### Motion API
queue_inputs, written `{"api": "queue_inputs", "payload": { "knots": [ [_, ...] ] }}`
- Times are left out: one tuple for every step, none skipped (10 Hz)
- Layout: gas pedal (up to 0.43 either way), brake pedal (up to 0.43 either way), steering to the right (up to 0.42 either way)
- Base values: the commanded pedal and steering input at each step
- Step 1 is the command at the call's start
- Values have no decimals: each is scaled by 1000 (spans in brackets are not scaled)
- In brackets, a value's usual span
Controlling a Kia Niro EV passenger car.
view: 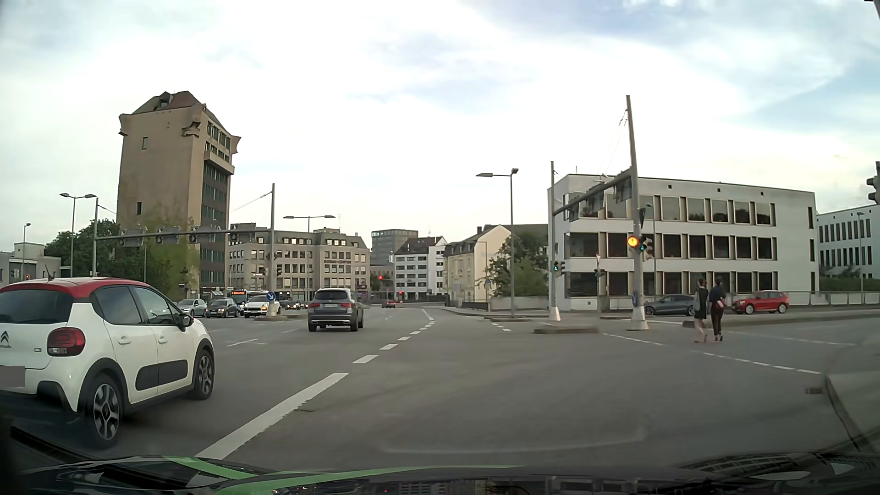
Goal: Follow the waypoints while adhering to traffic rules and regulations
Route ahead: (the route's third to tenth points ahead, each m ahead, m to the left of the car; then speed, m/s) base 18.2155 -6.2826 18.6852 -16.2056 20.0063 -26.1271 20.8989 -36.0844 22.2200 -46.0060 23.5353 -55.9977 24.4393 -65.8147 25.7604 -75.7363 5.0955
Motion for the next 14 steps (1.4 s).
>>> {"api": "queue_inputs", "payload": {
  "knots": [
    [0, 128, 165],
    [0, 128, 183],
    [0, 134, 200],
    [0, 140, 214],
    [0, 61, 236],
    [0, 0, 254],
    [0, 0, 276],
    [0, 0, 298],
    [0, 0, 322],
    [130, 0, 344],
    [197, 0, 356],
    [197, 0, 368],
    [197, 0, 380],
    [209, 0, 387]
  ]
}}
